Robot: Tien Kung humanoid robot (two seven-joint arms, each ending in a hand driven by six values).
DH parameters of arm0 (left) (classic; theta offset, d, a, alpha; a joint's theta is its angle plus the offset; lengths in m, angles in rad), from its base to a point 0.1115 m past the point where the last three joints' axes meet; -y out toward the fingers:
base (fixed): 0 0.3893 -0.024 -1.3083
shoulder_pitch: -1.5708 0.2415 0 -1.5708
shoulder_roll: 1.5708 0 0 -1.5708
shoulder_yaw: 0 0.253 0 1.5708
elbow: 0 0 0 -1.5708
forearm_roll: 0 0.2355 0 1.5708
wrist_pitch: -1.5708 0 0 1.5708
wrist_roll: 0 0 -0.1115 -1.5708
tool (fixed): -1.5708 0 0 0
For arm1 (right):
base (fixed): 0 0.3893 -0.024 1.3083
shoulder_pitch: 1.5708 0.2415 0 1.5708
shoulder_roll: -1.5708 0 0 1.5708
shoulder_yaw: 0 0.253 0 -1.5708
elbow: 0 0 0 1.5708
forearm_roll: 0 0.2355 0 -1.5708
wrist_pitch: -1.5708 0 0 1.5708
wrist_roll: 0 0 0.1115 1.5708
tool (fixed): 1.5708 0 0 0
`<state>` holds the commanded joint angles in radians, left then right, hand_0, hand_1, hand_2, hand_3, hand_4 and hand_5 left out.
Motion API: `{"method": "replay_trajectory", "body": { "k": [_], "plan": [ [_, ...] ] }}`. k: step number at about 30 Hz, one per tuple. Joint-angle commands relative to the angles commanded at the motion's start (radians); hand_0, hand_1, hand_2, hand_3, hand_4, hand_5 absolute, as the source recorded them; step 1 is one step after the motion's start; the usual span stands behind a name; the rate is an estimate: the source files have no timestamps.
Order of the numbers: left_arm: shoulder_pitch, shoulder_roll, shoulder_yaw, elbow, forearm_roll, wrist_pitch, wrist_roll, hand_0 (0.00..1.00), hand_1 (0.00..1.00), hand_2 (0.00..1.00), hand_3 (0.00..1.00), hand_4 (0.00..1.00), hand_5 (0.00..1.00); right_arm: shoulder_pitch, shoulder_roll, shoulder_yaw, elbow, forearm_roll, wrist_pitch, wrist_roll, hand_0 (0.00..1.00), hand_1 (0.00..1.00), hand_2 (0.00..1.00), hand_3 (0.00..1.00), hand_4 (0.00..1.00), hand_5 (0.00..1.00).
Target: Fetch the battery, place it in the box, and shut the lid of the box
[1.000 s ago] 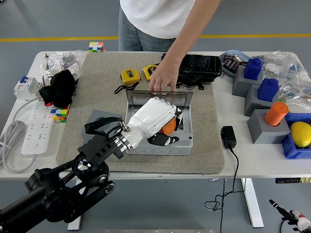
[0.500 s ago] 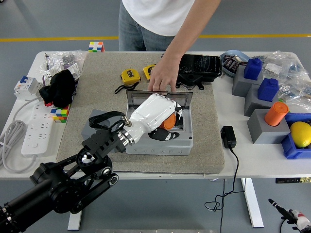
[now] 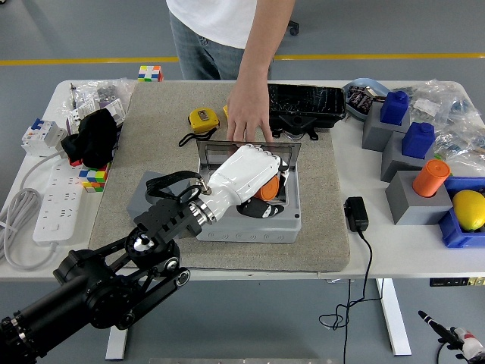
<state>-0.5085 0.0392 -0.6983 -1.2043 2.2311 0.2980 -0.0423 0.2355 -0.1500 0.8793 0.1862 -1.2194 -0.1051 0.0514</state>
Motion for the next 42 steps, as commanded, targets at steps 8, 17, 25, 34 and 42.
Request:
{"method": "replay_trajectory", "body": {
  "k": [8,17,25,34,42],
  "plan": [
    [0.003,-0.002,-0.001,0.005,-0.007,-0.005,-0.012,0.048,0.032,0.090,0.093,0.824,0.067,0.002,0.001,-0.009,0.003,0.008,0.002,0.000,0.901,0.886,0.821,0.858,0.998,0.998],
    [0.001,-0.005,-0.001,0.035,-0.071,0.044,-0.081,0.078,0.059,0.110,0.127,0.848,0.355,0.004,-0.001,-0.004,0.003,0.004,0.003,0.000,0.901,0.886,0.821,0.858,0.998,0.998],
    [-0.013,-0.013,0.001,0.051,-0.031,0.028,-0.035,0.078,0.055,0.107,0.122,0.812,0.389,0.005,0.000,-0.001,0.003,0.002,0.003,0.000,0.901,0.886,0.821,0.858,0.998,0.998],
    [-0.033,-0.018,-0.004,0.113,0.025,0.029,-0.042,0.076,0.052,0.104,0.115,0.781,0.392,0.007,0.001,-0.005,0.003,0.005,0.003,0.000,0.901,0.886,0.820,0.857,0.998,0.998],
    [-0.038,-0.021,-0.010,0.123,0.038,0.027,-0.032,0.073,0.054,0.107,0.114,0.770,0.380,0.007,-0.001,-0.006,0.003,0.005,0.003,0.000,0.901,0.885,0.821,0.856,0.998,0.998]
  ]
}}
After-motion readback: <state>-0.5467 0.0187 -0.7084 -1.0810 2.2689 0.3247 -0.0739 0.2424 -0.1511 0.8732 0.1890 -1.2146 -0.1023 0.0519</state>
